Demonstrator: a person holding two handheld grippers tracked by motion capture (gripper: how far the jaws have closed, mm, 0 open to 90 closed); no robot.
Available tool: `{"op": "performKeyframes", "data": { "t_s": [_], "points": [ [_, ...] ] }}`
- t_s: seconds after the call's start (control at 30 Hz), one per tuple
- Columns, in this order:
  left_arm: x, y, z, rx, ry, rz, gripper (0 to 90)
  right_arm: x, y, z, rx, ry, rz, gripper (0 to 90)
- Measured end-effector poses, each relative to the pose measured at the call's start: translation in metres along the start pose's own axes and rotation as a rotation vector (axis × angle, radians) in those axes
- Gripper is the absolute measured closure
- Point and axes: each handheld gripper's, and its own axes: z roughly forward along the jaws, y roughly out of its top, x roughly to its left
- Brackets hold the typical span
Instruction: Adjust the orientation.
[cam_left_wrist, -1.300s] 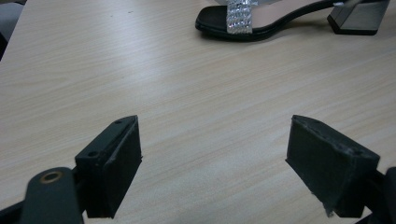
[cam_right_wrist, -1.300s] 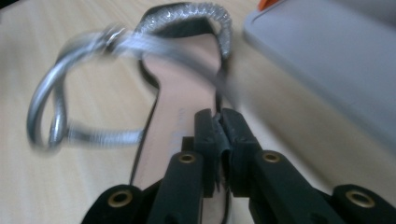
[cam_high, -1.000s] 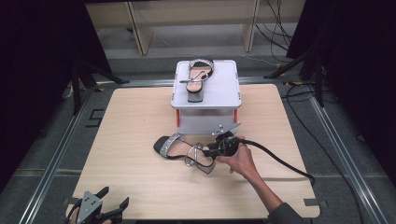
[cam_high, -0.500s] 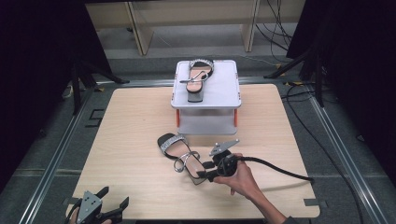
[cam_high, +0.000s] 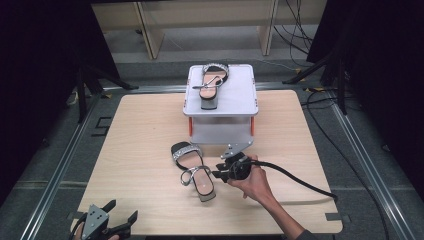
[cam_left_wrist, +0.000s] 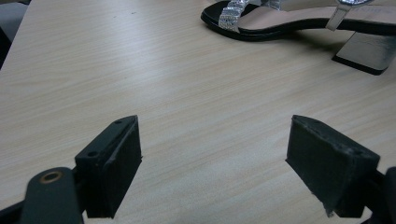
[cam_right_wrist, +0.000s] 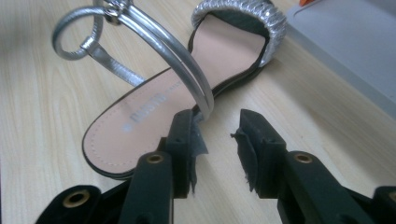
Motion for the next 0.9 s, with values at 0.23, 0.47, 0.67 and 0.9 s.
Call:
{"op": "performKeyframes", "data": {
  "t_s": [0.23,0.47,0.67,0.9],
  "points": [
    [0.000,0.000,0.000,-0.003,-0.001,-0.004,17.3,0.003,0.009,0.010,0.033,0.043,-0.014,70.6],
    [0.000,0.000,0.000,-0.007,-0.003,-0.008,17.3,0.000,0.013,0.022,0.084,0.036,-0.025,72.4],
    [0.000,0.000,0.000,-0.005,-0.003,-0.005,17.3,-0.006,0.014,0.026,0.092,0.073,-0.015,76.6],
    [0.000,-0.001,0.000,-0.001,-0.003,-0.008,17.3,-0.008,0.016,0.027,0.106,0.114,-0.008,81.9]
  ]
}}
